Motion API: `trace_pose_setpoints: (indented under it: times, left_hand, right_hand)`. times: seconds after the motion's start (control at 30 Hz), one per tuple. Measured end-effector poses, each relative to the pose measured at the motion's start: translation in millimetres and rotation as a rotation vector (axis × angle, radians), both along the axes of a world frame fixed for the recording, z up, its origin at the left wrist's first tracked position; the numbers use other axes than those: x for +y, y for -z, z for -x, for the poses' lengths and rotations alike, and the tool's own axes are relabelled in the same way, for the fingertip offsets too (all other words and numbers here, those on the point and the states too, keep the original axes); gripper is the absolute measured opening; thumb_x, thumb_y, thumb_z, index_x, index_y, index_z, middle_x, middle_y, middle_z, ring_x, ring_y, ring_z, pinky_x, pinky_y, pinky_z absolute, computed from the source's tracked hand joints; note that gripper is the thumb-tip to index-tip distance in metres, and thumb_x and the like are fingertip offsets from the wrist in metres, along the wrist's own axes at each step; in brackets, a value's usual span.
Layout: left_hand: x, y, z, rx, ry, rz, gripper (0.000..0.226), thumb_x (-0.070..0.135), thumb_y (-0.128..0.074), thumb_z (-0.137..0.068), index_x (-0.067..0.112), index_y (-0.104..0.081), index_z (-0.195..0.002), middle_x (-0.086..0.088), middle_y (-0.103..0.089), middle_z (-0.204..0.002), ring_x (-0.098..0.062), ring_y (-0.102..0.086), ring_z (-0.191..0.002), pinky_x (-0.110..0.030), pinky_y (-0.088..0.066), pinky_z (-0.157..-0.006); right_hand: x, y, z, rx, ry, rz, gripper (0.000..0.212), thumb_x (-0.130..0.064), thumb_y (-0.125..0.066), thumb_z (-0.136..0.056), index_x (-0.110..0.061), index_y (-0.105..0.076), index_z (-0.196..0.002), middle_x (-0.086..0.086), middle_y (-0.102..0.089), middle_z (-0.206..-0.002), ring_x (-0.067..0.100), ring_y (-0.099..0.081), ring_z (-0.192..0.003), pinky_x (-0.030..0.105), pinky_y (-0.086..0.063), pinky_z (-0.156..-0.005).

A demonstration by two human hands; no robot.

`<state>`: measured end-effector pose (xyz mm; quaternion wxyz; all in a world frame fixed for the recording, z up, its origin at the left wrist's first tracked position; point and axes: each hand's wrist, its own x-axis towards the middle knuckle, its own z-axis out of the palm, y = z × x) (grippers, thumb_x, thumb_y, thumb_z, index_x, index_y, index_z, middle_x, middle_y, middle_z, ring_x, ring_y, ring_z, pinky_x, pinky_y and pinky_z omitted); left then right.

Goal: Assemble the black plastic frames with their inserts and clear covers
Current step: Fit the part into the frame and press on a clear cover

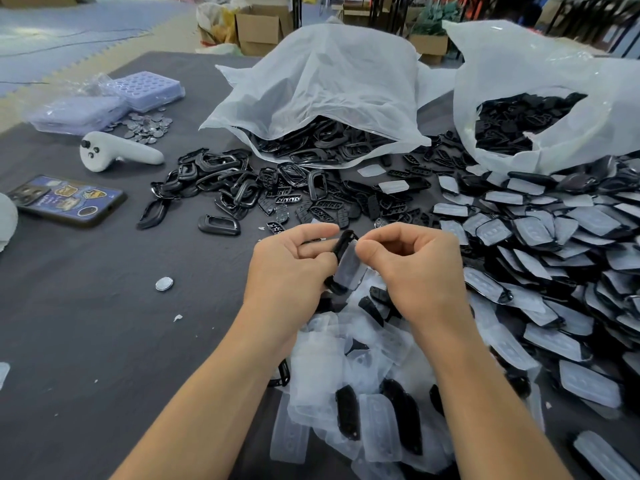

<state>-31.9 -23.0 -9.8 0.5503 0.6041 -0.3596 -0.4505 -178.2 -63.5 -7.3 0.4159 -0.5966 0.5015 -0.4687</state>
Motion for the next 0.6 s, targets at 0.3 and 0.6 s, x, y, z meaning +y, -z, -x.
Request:
trace_pose_setpoints:
  times: [0.3, 0.6]
  left_hand:
    - [2.0, -2.8, 6.2, 0.140, 0.045, 0.057, 0.035, -0.008, -0.066, -0.092, 0.022, -0.075, -0.106, 0.002, -0.082, -0.096, -0.012, -0.072, -0.079, -0.023, -0.057, -0.067]
    - [2.5, -4.4, 5.5, 0.311, 0.072, 0.075, 0.032, -0.011, -0.062, -0.093, 0.014, -0.076, -0.109, -0.005, -0.082, -0.100, -0.009, -0.073, -0.074, -0.018, -0.054, -0.058]
  right_hand:
    - [3.7, 3.1, -13.2, 0.002, 0.135, 0.019, 0.012, -0.023, -0.083, -0.079, -0.030, -0.077, -0.070, -0.011, -0.069, -0.056, 0.000, -0.054, -0.046, 0.013, -0.039, -0.047]
    - [13.4, 1.4, -22.3, 0.153, 0.270, 0.221, 0.015, -0.026, -0.080, -0.085, -0.026, -0.069, -0.074, -0.012, -0.067, -0.063, 0.010, -0.065, -0.064, 0.030, -0.054, -0.064]
